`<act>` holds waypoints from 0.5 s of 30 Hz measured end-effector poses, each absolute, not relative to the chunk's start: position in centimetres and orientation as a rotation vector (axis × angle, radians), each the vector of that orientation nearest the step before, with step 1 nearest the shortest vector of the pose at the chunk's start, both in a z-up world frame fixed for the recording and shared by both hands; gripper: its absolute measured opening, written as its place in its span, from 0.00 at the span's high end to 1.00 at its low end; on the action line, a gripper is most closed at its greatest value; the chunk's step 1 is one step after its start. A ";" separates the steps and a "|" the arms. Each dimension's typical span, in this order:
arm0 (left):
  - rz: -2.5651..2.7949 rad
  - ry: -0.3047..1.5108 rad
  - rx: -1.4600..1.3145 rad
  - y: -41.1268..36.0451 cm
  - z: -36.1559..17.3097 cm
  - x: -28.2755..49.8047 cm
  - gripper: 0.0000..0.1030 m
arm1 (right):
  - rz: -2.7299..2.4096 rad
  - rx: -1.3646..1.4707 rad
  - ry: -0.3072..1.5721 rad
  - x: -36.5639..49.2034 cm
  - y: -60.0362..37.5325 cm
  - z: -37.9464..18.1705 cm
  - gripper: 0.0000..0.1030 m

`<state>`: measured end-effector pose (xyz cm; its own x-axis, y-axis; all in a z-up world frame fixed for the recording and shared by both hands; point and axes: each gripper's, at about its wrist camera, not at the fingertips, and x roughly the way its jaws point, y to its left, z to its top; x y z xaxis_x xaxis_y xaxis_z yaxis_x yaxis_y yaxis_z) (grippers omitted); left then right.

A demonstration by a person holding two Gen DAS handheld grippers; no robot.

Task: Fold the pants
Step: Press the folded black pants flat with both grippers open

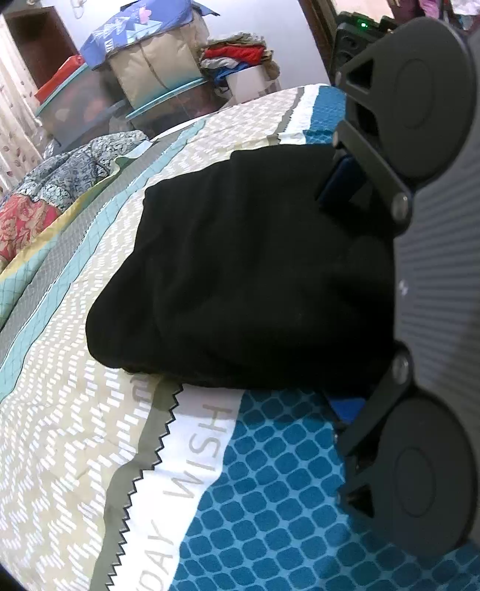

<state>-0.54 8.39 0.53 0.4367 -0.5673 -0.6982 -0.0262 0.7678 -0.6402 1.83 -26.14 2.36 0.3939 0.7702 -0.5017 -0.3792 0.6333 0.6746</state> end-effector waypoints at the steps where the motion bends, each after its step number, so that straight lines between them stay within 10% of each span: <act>1: -0.368 1.082 -0.618 8.2 0.6 -0.5 0.00 | 0.768 0.488 0.889 1.7 -26.0 2.5 0.07; 15: -0.372 1.083 -0.590 7.8 0.8 -0.6 0.00 | 0.798 0.584 1.002 3.8 -27.0 2.3 0.07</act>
<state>-0.58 7.83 0.78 0.4299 -0.5554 -0.7118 -0.0004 0.7883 -0.6153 3.83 -26.97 2.33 0.3070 0.8066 -0.5052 -0.3117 0.5867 0.7474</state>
